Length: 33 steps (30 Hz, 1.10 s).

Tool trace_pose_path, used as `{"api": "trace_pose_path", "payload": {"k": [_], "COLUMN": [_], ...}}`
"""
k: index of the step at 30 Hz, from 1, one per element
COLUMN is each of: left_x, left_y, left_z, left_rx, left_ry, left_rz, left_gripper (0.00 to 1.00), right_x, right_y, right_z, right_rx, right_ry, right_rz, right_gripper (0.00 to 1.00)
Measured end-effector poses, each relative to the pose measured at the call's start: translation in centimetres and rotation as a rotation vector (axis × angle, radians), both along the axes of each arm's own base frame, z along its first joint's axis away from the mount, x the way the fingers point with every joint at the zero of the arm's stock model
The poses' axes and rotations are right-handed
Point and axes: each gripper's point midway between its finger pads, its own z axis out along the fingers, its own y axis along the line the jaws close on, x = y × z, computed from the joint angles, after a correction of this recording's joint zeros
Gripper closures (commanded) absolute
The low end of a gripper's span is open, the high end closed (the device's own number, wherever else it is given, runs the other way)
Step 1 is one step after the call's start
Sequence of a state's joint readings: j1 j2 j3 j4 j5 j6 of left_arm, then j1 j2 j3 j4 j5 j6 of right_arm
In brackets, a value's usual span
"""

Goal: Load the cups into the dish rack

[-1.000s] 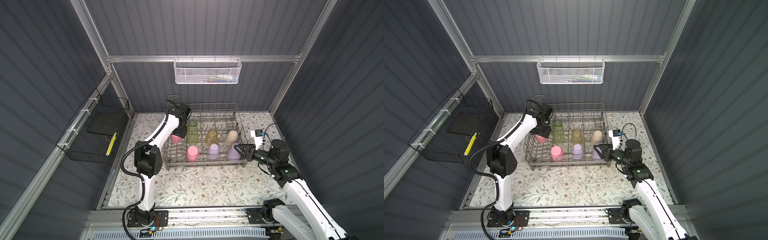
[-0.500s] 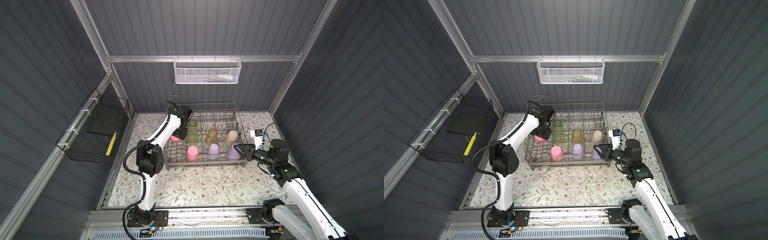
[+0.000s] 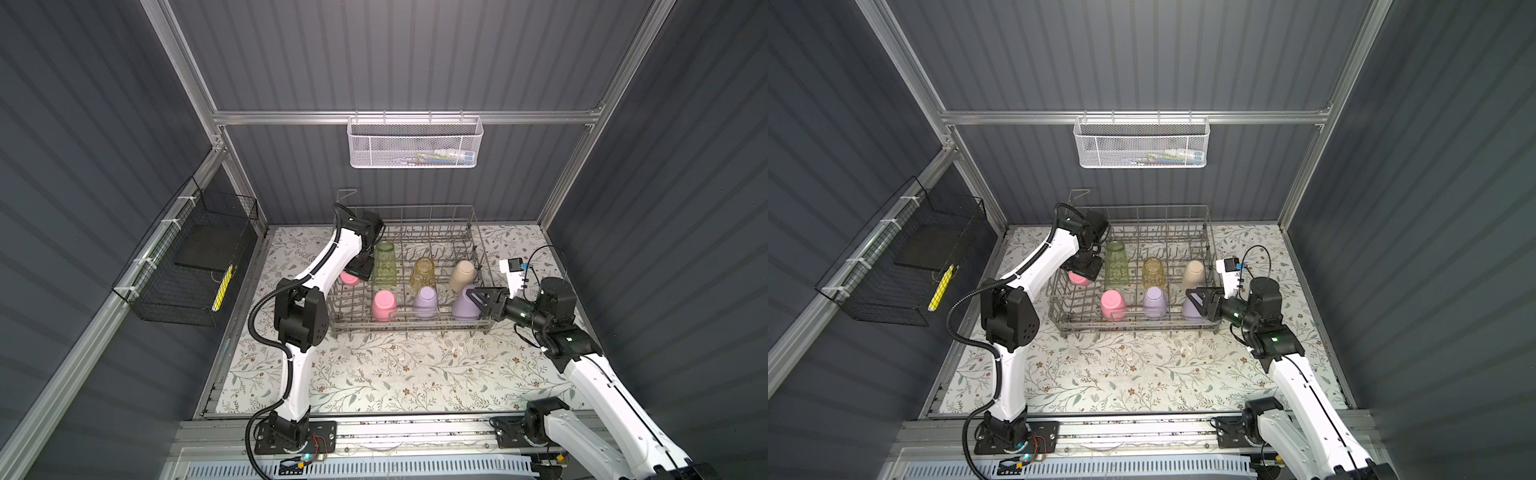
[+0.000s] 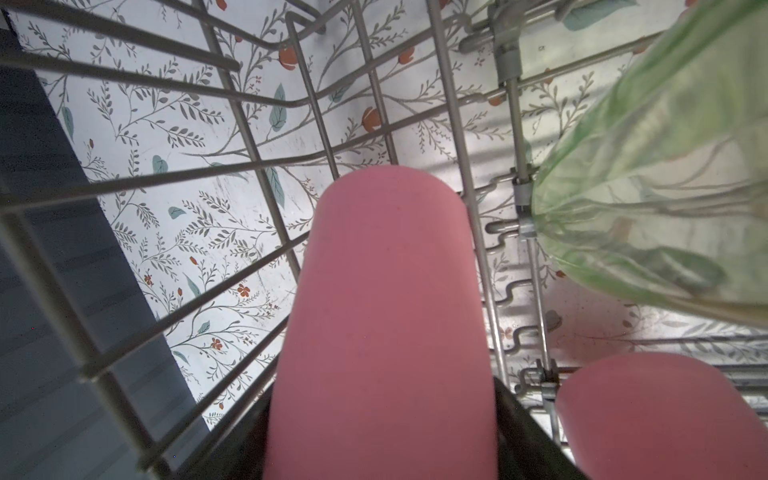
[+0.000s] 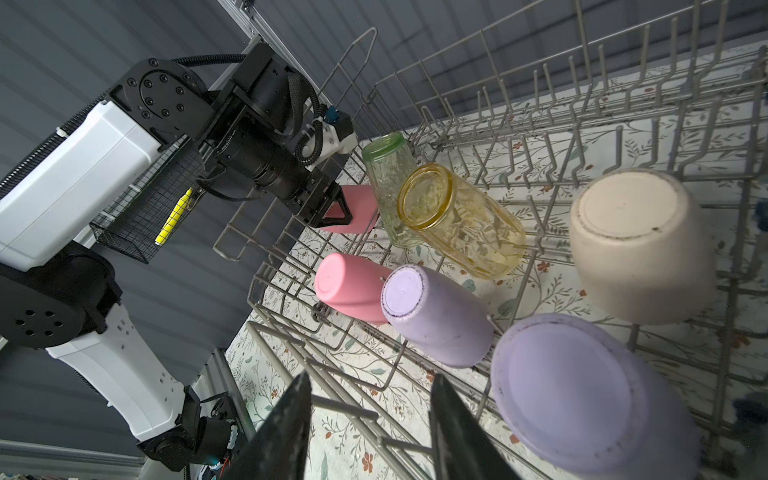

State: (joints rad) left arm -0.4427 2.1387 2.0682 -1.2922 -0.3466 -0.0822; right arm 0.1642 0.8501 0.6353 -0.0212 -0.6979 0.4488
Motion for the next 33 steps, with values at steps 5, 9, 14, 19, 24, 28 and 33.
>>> {"api": "trace_pose_path", "payload": {"k": [5,9,14,19,24,28,33], "left_x": [-0.39,-0.70,-0.78,-0.81,-0.81,-0.79,-0.38], "left_y": [-0.31,-0.59,-0.59,-0.59,-0.60,-0.59,-0.64], "left_z": [-0.11,-0.20,-0.21,-0.21,-0.23,-0.29,-0.49], "left_rx": [-0.011,-0.021,-0.018,-0.017,-0.017,-0.014,-0.004], "left_ry": [0.017,0.031,0.036,0.038,0.039,0.040,0.044], "left_rz": [-0.006,-0.015,-0.022,-0.027,-0.031,-0.033,-0.040], "left_gripper": [0.47,0.47,0.47,0.47,0.45,0.42,0.39], "right_x": [0.06,0.10,0.06,0.01,0.00,-0.02,-0.02], "right_y": [0.10,0.16,0.22,0.26,0.24,0.25,0.25], "right_z": [0.05,0.13,0.06,0.06,-0.07,-0.18,-0.23], "right_rx": [0.009,0.017,0.021,0.022,0.021,0.021,0.022], "right_ry": [0.002,0.004,0.005,0.006,0.008,0.011,0.011], "right_rz": [0.006,0.008,0.011,0.014,0.014,0.014,0.014], "right_gripper": [0.52,0.52,0.52,0.52,0.52,0.52,0.52]}}
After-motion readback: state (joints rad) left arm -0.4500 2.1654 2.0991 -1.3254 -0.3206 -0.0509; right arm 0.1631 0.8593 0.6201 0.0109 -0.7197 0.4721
